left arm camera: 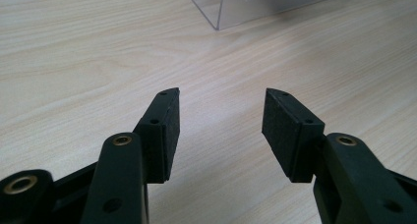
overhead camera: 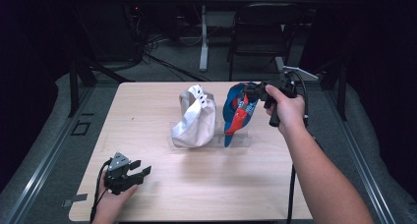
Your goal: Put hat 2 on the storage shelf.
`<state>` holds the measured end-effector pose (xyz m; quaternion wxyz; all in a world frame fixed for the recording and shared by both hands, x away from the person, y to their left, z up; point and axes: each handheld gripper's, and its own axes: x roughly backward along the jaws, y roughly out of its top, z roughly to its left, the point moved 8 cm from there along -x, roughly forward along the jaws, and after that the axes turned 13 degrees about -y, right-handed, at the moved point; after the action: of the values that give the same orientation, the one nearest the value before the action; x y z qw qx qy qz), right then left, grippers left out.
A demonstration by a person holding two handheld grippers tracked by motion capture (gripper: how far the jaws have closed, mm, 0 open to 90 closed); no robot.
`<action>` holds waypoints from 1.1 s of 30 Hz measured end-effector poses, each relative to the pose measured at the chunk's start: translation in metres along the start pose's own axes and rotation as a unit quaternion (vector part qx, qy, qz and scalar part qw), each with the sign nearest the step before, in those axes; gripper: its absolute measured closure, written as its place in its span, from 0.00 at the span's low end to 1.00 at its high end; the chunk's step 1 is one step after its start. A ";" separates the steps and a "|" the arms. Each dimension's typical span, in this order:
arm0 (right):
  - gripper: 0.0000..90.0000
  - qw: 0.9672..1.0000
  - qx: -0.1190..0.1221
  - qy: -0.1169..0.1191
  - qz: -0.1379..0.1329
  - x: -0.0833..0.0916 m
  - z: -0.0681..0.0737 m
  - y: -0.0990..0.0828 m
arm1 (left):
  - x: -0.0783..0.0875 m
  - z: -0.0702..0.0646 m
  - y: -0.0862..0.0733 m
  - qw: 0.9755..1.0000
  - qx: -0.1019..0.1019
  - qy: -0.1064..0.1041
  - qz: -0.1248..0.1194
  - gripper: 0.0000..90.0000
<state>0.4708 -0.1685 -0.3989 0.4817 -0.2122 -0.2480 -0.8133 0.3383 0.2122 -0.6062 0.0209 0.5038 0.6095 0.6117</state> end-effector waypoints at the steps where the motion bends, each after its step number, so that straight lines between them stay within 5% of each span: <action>1: 0.86 1.000 0.004 -0.002 0.004 0.001 -0.001 -0.001 | 0.000 0.000 0.000 1.000 0.002 0.001 0.000 0.55; 33: 0.86 0.999 0.018 -0.038 -0.008 0.016 -0.023 -0.002 | -0.008 0.000 0.005 1.000 -0.001 -0.009 0.005 0.55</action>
<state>0.4597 -0.1922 -0.4083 0.4688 -0.2320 -0.2820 -0.8043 0.3454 0.2058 -0.6067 0.0245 0.5124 0.6060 0.6079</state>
